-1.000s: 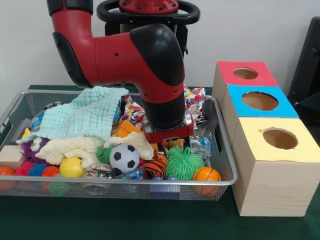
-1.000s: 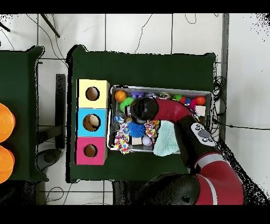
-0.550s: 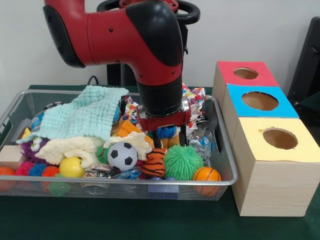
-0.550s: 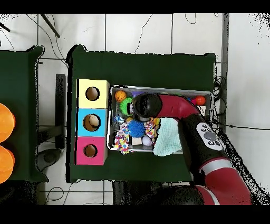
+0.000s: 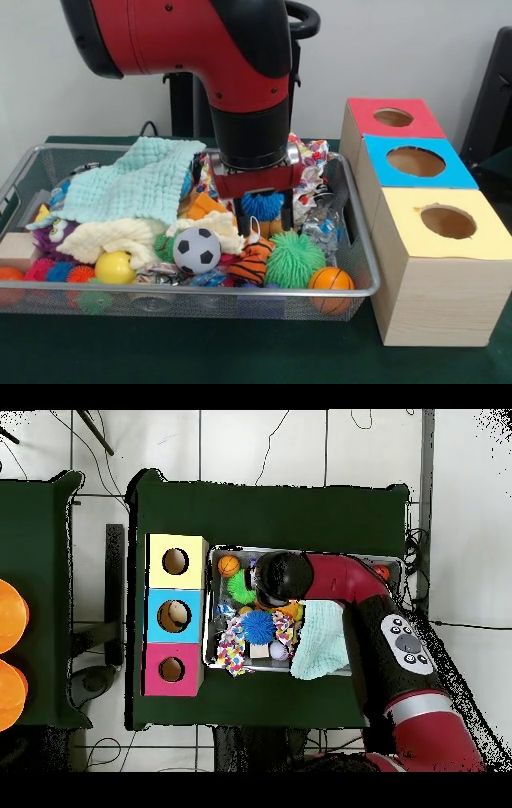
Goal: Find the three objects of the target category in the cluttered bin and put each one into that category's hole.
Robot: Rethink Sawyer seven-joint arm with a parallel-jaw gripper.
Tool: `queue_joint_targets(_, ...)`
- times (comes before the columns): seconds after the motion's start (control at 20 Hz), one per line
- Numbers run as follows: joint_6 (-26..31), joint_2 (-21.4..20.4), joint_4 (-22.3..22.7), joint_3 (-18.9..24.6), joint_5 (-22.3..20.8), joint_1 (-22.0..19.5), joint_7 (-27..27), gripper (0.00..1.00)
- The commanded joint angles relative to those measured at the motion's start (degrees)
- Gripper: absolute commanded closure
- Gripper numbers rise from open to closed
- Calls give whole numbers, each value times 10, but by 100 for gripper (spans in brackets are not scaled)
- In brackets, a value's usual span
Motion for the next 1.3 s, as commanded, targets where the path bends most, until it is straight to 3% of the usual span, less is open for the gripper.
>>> queue_joint_targets(0.05, 81, 45, -82, 43, -27, 7, -101, 0)
queue_joint_targets(0.6, 67, 77, -106, 48, -41, 3, -117, 0)
queue_joint_targets(1.3, -29, 18, 40, 52, -82, -56, -103, 0)
